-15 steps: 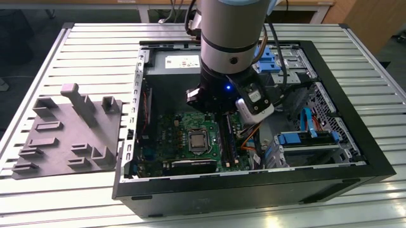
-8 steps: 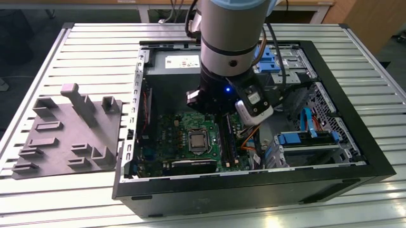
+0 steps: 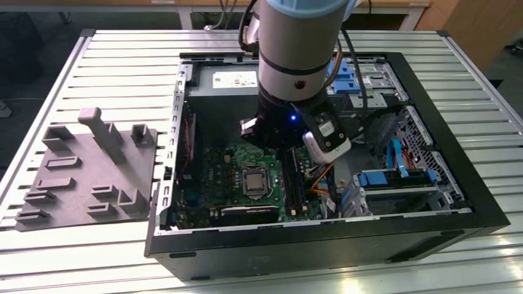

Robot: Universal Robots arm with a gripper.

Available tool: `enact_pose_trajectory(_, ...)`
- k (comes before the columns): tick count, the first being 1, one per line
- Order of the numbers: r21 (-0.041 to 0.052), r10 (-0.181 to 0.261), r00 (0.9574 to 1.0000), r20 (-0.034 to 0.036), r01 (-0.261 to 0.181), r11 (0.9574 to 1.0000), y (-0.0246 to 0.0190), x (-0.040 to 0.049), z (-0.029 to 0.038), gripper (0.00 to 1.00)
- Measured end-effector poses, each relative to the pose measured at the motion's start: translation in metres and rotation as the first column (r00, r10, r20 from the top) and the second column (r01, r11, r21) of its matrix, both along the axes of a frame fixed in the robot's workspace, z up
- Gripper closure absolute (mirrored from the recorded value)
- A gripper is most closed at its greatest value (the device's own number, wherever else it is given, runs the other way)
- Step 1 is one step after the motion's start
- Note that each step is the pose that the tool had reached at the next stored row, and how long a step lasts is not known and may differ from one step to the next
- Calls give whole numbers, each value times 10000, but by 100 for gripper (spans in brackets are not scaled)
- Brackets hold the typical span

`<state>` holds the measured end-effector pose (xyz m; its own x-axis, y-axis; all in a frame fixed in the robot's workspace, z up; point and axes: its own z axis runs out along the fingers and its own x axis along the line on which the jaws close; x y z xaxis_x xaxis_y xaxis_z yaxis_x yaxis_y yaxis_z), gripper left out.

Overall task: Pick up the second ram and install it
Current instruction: 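Insert the second ram into the second slot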

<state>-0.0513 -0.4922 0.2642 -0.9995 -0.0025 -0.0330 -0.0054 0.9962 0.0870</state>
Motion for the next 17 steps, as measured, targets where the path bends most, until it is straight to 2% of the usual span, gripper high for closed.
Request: enact_pose_trajectory(17,0,-9,10000,0,9,10000,0,4,-71,89)
